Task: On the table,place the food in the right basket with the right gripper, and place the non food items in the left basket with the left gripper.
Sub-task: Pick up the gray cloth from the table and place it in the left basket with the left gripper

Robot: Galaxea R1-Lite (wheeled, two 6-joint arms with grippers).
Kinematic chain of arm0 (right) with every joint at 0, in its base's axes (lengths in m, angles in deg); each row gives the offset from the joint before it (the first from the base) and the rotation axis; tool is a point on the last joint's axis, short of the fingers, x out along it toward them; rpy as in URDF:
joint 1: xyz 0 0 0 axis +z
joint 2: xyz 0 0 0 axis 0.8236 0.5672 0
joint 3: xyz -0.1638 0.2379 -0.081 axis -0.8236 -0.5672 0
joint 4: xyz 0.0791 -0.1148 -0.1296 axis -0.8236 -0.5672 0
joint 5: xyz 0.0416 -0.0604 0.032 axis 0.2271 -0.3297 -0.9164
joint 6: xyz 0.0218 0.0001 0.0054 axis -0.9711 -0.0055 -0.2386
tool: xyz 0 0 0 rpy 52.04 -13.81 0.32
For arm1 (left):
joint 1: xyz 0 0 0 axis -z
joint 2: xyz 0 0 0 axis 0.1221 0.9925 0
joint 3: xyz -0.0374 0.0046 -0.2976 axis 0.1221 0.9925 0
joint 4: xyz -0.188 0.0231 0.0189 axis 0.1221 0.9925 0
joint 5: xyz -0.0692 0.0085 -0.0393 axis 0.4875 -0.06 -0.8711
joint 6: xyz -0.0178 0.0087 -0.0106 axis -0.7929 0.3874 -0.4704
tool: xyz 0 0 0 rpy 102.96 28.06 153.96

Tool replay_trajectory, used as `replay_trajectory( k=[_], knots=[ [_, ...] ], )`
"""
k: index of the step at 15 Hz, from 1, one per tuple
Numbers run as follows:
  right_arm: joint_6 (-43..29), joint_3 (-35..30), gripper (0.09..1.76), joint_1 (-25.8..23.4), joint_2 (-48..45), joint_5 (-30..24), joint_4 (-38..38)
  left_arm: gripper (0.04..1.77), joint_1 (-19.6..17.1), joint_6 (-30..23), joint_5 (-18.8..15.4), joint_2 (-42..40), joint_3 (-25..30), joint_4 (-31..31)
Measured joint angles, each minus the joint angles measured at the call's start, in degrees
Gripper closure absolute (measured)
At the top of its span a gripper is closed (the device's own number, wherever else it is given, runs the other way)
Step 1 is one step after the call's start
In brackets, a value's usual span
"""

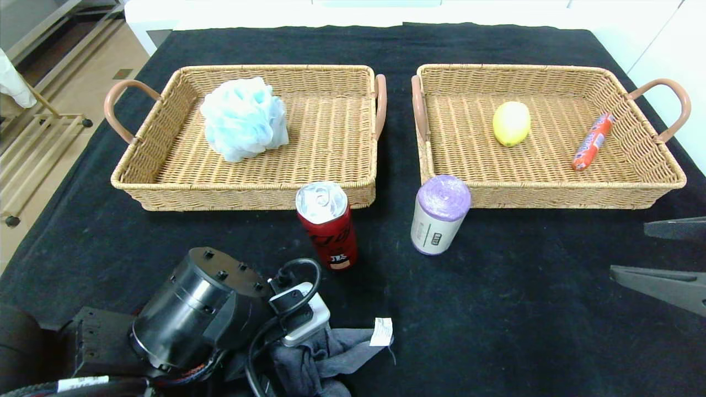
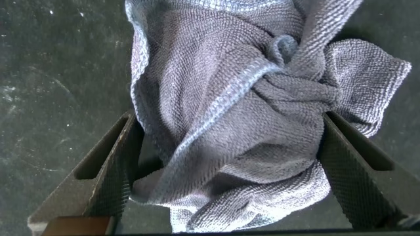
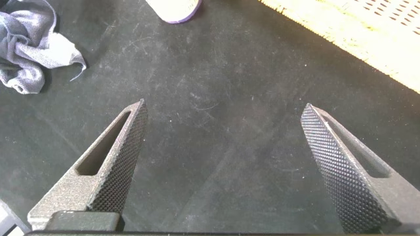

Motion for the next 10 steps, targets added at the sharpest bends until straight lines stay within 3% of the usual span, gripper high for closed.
replay_trajectory(
  k=[7, 10],
  knots=[
    [0.0, -0.1, 0.14, 0.0, 0.1, 0.0, 0.0, 0.09, 0.0, -0.2, 1.8, 1.2, 0.4, -0.1],
    [0.0, -0.1, 0.14, 0.0, 0.1, 0.0, 0.0, 0.51, 0.1, -0.3, 2.7, 1.6, 0.4, 0.0]
  ],
)
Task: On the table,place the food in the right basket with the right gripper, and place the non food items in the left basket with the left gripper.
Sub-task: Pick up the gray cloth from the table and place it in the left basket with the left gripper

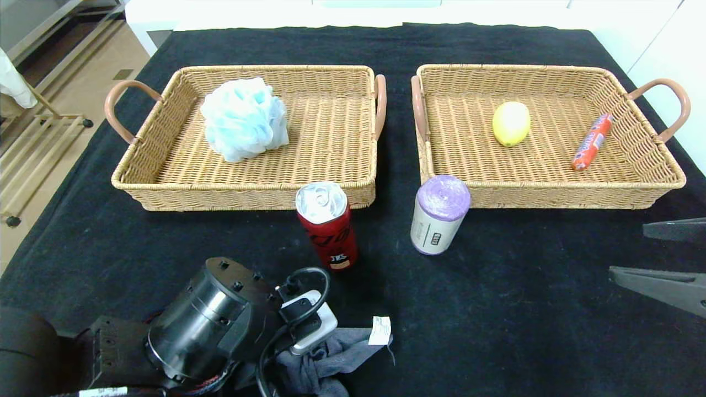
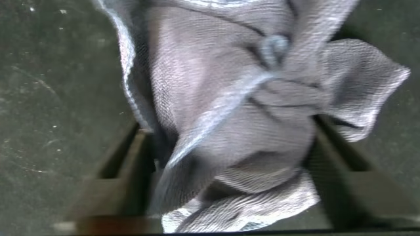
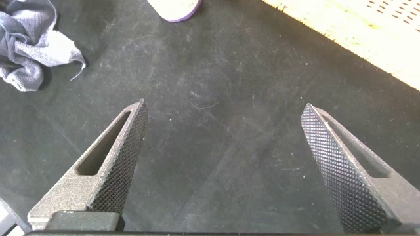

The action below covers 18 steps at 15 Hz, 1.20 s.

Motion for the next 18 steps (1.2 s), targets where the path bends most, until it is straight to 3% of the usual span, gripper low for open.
replay_trajectory(
  k=[6, 7, 8, 18],
  knots=[
    [0.0, 0.0, 0.14, 0.0, -0.1, 0.0, 0.0, 1.1, -0.1, -0.4, 0.4, -0.2, 0.1, 0.2],
    [0.0, 0.0, 0.14, 0.0, -0.1, 0.0, 0.0, 1.35, -0.1, -0.4, 0.4, -0.4, 0.1, 0.2],
    [0.0, 0.0, 0.14, 0.0, -0.1, 0.0, 0.0, 1.49, -0.1, -0.5, 0.4, -0.6, 0.1, 0.2],
    [0.0, 0.0, 0.14, 0.0, -0.1, 0.0, 0.0, 1.49, 0.0, -0.6, 0.3, -4.6, 0.1, 1.1]
  ],
)
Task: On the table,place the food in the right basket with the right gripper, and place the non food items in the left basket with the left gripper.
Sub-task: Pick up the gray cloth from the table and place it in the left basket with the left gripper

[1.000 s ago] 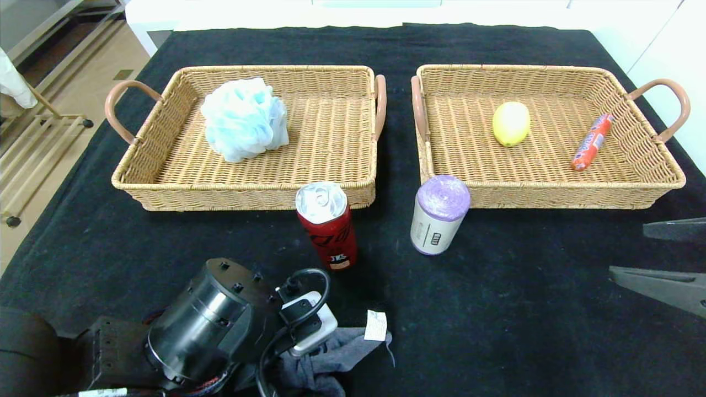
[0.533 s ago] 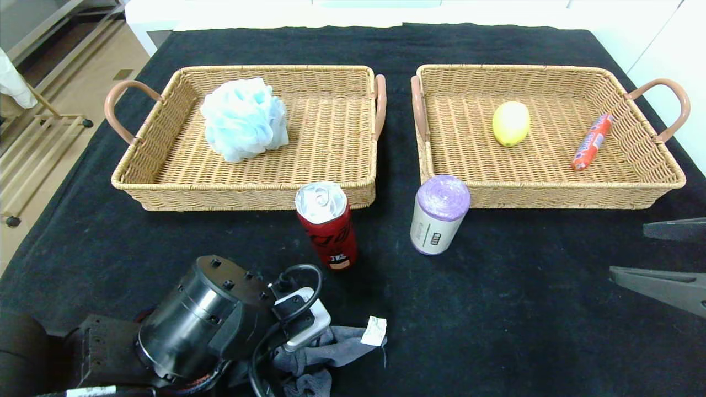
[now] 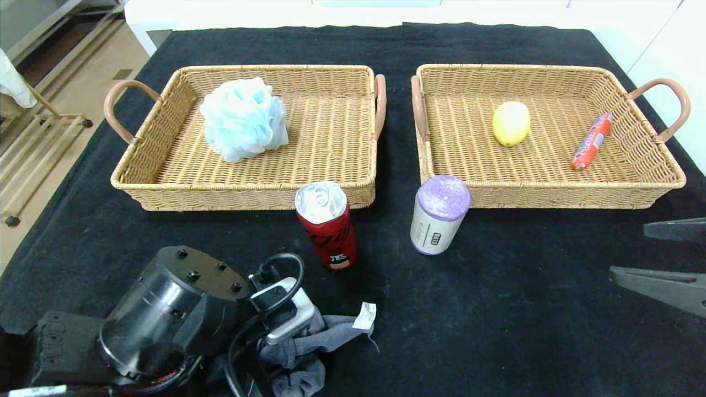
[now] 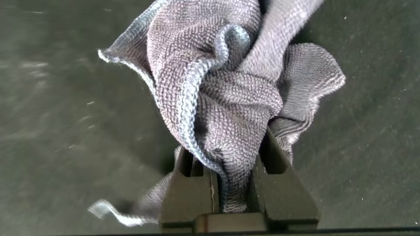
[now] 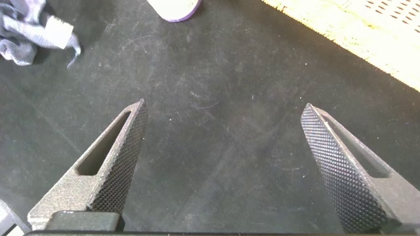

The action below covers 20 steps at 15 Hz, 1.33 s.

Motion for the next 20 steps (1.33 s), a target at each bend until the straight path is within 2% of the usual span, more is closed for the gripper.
replay_trajectory(
  k=[4, 9, 14, 20],
  knots=[
    [0.0, -0.1, 0.14, 0.1, 0.1, 0.0, 0.0, 1.49, 0.1, -0.3, 0.9, -4.2, -1.5, 5.9],
    [0.0, -0.2, 0.14, 0.5, 0.2, 0.1, 0.0, 1.49, -0.4, -0.3, 5.7, -8.4, -5.9, 10.3],
    [-0.1, -0.2, 0.14, 0.5, 0.1, 0.1, 0.0, 1.49, -4.2, -0.1, 6.8, -9.8, -12.6, 13.9],
    [-0.1, -0.1, 0.14, 0.4, 0.1, 0.1, 0.0, 1.49, -8.5, -0.2, 7.5, -8.6, -22.2, 13.4]
  ],
)
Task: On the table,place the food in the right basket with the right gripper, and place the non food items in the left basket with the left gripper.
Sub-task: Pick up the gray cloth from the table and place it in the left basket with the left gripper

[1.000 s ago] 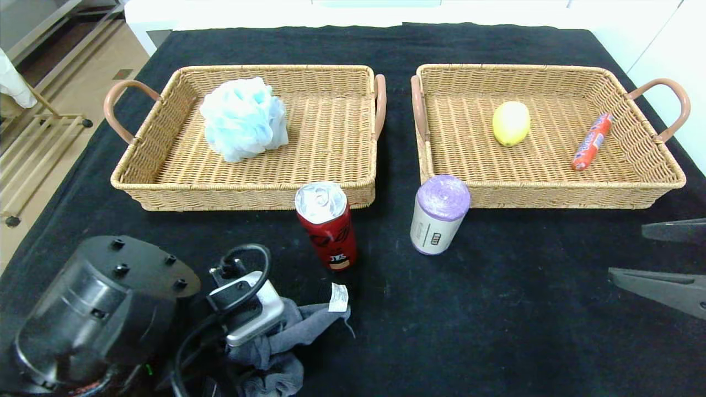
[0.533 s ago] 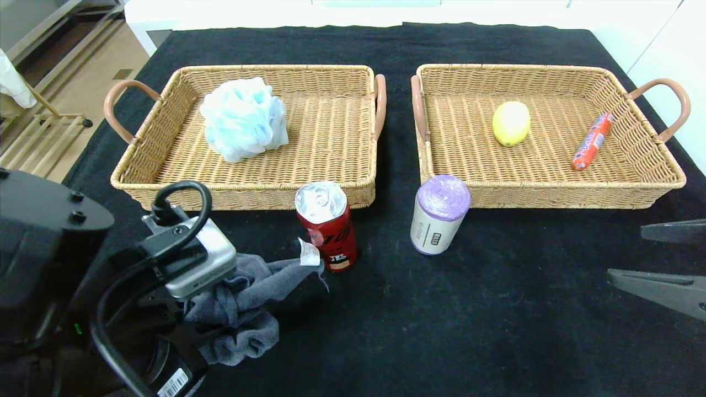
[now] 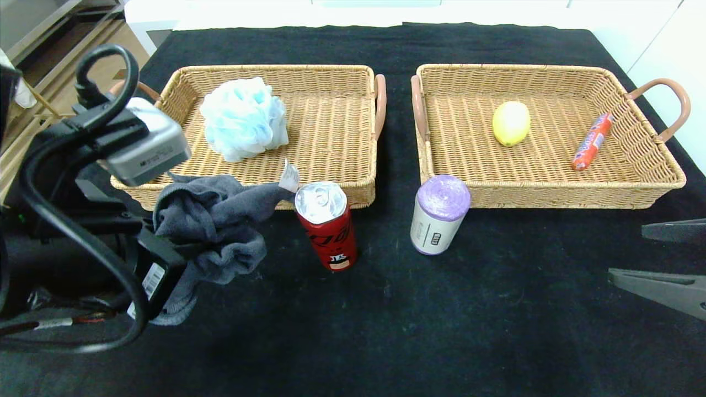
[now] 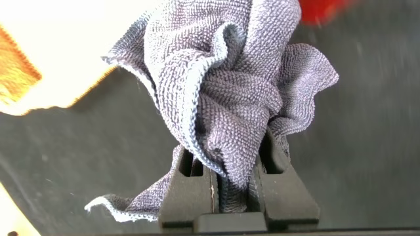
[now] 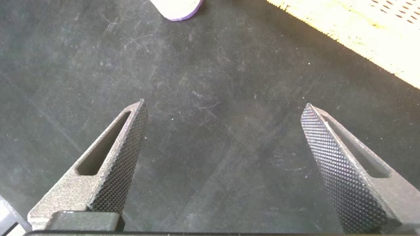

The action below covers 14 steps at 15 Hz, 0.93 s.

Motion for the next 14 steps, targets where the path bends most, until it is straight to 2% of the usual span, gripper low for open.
replay_trajectory(
  k=[3, 5, 8, 12, 14],
  knots=[
    [0.0, 0.0, 0.14, 0.0, 0.0, 0.1, 0.0, 1.49, -3.0, -0.1, -1.2, 2.3, -5.3, -1.8],
    [0.0, 0.0, 0.14, 0.0, -0.1, 0.1, 0.0, 1.49, -5.2, -0.2, -2.7, 4.5, -7.4, -7.4],
    [0.0, 0.0, 0.14, 0.0, -0.1, 0.1, 0.1, 1.49, -9.2, -0.2, -7.1, 8.3, -10.3, -13.5],
    [0.0, 0.0, 0.14, 0.0, -0.1, 0.1, 0.1, 1.49, -13.0, -2.3, -12.7, 13.0, -15.1, -15.9],
    [0.0, 0.0, 0.14, 0.0, -0.2, 0.1, 0.2, 1.49, -14.1, -2.6, -13.9, 15.4, -17.7, -16.7]
  ],
)
